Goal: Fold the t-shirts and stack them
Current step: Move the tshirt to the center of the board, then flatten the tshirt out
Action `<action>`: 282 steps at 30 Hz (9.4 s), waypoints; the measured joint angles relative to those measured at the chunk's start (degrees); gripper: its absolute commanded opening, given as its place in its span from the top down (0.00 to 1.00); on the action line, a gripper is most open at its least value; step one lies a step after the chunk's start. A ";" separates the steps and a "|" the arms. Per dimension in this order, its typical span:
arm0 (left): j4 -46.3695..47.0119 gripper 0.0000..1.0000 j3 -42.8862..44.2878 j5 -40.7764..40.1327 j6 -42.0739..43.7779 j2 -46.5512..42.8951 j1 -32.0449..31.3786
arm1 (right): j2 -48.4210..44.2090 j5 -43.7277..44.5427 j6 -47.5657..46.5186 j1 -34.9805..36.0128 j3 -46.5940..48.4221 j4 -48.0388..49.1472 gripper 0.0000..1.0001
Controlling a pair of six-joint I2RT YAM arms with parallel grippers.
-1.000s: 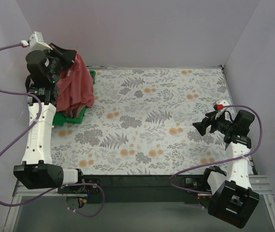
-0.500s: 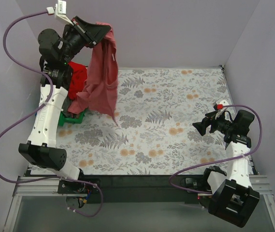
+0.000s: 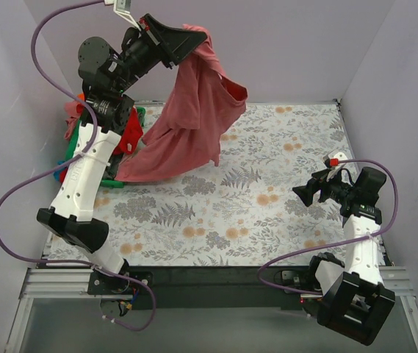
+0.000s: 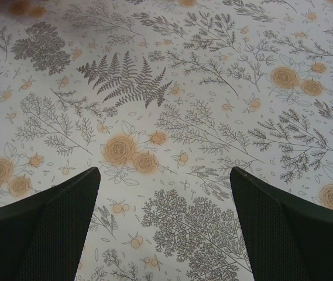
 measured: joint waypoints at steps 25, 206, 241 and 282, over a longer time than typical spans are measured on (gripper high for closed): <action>3.04 0.60 -30.12 -3.30 5.31 -6.21 -4.55 | 0.66 0.39 -0.33 0.00 0.00 -0.04 0.01; -1.68 0.10 -56.63 -9.92 9.75 -13.42 7.39 | 25.73 19.78 -14.32 39.08 29.20 -24.92 0.31; -13.25 0.09 -85.53 -5.86 19.76 -42.73 7.43 | 42.97 39.41 -11.21 61.02 24.90 -22.82 0.98; -7.02 0.16 -86.66 8.98 18.51 -40.13 7.43 | 35.28 46.56 -11.50 60.28 28.89 -26.71 0.99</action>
